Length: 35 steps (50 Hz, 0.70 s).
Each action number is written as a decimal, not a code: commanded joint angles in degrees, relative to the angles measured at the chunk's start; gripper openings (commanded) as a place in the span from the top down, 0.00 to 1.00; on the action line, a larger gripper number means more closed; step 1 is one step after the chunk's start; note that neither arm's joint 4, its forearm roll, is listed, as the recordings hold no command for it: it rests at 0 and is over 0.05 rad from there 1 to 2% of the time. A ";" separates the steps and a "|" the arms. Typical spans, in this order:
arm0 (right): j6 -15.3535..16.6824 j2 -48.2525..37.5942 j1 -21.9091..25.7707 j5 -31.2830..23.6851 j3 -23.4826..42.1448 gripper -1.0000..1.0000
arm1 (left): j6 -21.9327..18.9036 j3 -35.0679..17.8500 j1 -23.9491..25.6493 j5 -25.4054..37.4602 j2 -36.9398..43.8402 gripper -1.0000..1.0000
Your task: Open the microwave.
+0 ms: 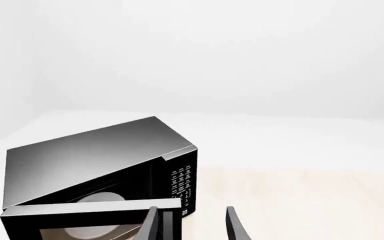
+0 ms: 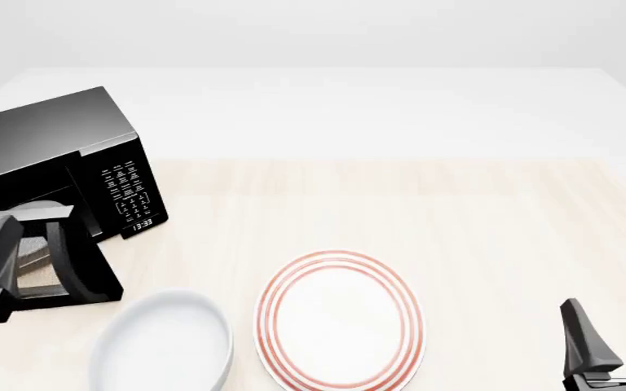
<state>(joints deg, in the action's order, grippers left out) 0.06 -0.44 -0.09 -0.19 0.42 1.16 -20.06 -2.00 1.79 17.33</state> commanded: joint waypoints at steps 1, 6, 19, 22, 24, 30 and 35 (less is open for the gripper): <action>0.00 0.00 0.00 0.00 0.00 0.00 | -1.26 -3.65 -0.25 4.33 -1.45 0.00; -0.01 0.00 -0.01 0.00 0.00 0.00 | -2.21 -6.35 -0.61 7.98 -2.09 0.00; 0.00 0.00 -0.01 0.00 0.00 0.00 | -4.47 -11.87 -0.74 12.53 -0.74 0.00; -0.02 0.01 0.00 0.00 0.00 0.00 | -4.26 -11.97 -0.87 11.75 0.70 0.00; 0.00 0.01 0.00 0.00 0.00 0.00 | -4.37 -13.29 -0.71 12.92 0.98 0.00; 0.01 0.00 0.00 0.00 0.00 0.00 | -4.68 -16.35 -1.40 14.66 2.52 0.00; 0.01 0.01 0.01 0.00 0.00 0.00 | -4.21 -14.23 -1.24 11.46 3.78 0.00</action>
<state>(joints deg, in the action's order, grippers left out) 0.06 -0.44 -0.09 -0.18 0.42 -3.00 -33.03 -3.09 13.81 18.78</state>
